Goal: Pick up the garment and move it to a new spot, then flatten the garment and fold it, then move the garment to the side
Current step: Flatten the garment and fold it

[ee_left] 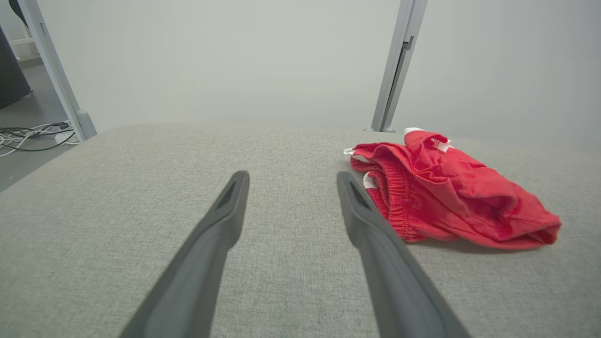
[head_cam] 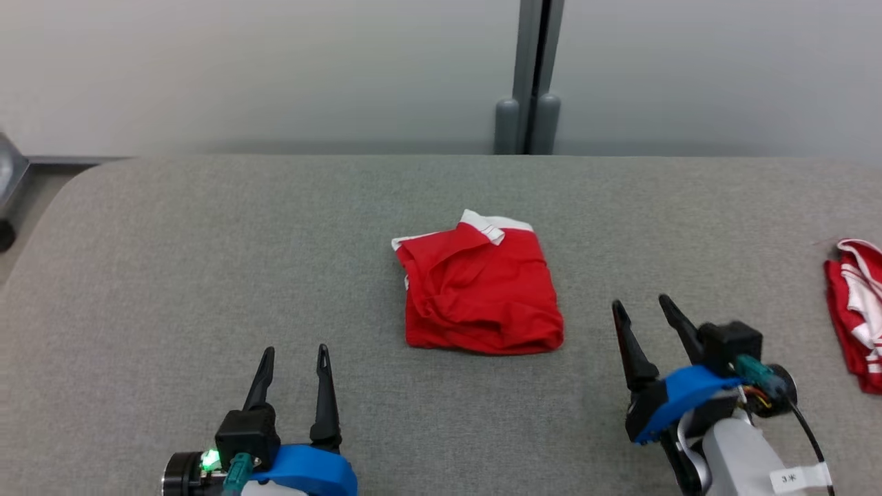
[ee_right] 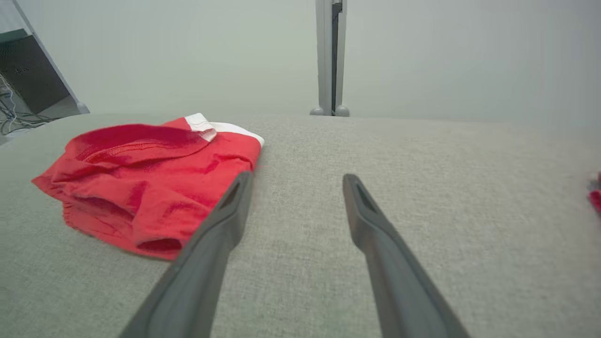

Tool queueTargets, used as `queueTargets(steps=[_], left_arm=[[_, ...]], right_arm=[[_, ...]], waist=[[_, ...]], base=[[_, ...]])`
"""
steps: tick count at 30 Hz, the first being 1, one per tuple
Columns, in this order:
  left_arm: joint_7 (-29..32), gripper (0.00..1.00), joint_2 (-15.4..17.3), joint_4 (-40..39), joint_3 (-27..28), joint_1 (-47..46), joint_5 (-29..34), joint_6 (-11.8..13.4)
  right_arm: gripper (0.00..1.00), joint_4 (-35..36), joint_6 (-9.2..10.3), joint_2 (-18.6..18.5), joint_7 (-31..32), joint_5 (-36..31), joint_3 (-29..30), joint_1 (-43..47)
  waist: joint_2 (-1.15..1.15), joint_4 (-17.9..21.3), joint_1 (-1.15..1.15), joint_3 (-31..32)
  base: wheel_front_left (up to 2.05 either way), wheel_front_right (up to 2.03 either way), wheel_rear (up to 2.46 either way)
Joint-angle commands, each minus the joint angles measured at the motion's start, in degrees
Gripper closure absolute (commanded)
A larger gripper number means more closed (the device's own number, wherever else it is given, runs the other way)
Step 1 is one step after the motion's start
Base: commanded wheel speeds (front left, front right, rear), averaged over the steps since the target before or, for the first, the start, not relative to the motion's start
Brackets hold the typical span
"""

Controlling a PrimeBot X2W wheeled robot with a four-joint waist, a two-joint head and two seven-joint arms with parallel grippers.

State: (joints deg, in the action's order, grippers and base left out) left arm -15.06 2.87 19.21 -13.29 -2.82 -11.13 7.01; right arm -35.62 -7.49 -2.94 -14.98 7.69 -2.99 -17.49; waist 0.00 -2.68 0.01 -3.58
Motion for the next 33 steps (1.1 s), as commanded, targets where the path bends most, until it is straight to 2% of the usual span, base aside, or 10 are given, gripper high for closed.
queueTargets(steps=[1, 6, 11, 16, 28, 30, 31, 32, 33], left_arm=[[-0.14, 0.00, 0.02, -0.46, -0.80, -1.34, -0.38, 0.28], [-0.14, 0.00, 0.04, -1.53, -5.13, -4.80, -2.32, 1.46], [-0.14, 0.00, 0.00, -2.15, -6.78, -6.13, -3.55, 2.70], [-0.14, 0.00, 0.00, -2.86, -7.85, -6.74, -4.41, 3.49], [-0.14, 0.00, 0.01, -3.99, -10.19, -8.13, -5.73, 4.51], [-0.14, 0.00, 0.01, -4.03, -10.33, -7.90, -5.60, 4.48], [-0.14, 0.00, 0.01, -4.01, -10.35, -7.73, -5.53, 4.46], [-0.14, 0.00, 0.01, -3.96, -10.34, -7.56, -5.46, 4.41], [-0.14, 0.00, 0.01, -3.91, -10.33, -7.43, -5.49, 4.31]], right_arm=[[0.00, -1.55, 0.00, -0.01, -0.29, -1.07, -1.13, -2.55], [0.00, -8.93, 0.00, -3.10, -0.28, -3.28, -3.50, -13.86], [0.00, -13.69, 0.00, -5.24, -0.29, -4.08, -4.28, -19.60], [0.00, -16.07, 0.00, -6.31, -0.29, -3.67, -5.59, -22.85], [0.00, -13.91, 0.00, -6.91, -0.29, -2.33, -7.82, -25.09], [0.50, -13.61, 0.00, -6.86, -0.29, -1.84, -8.03, -24.51], [0.82, -13.47, 0.00, -6.84, -0.29, -1.73, -8.11, -24.18], [1.00, -13.51, 0.00, -6.74, -0.29, -1.43, -8.25, -23.83], [1.00, -13.74, 0.00, -6.59, -0.29, -1.15, -8.38, -23.52]], waist=[[0.00, -3.73, -0.01, -3.80], [0.00, -10.48, -0.01, -9.75], [0.00, -14.12, -0.01, -12.67], [0.00, -15.88, -0.01, -14.59], [0.00, -16.64, -0.01, -16.23], [0.00, -16.55, -0.01, -16.14], [0.00, -16.49, -0.01, -16.04], [0.00, -16.42, -0.01, -15.93], [0.00, -16.38, -0.01, -15.81]], base=[[0.00, 0.00, 0.00], [0.00, 0.00, 0.00], [0.00, 0.00, 0.00], [0.00, 0.00, 0.00], [0.00, 0.00, 0.00], [0.00, 0.00, 0.00], [0.00, 0.00, 0.00], [0.00, 0.00, 0.00], [0.00, 0.00, 0.00]])
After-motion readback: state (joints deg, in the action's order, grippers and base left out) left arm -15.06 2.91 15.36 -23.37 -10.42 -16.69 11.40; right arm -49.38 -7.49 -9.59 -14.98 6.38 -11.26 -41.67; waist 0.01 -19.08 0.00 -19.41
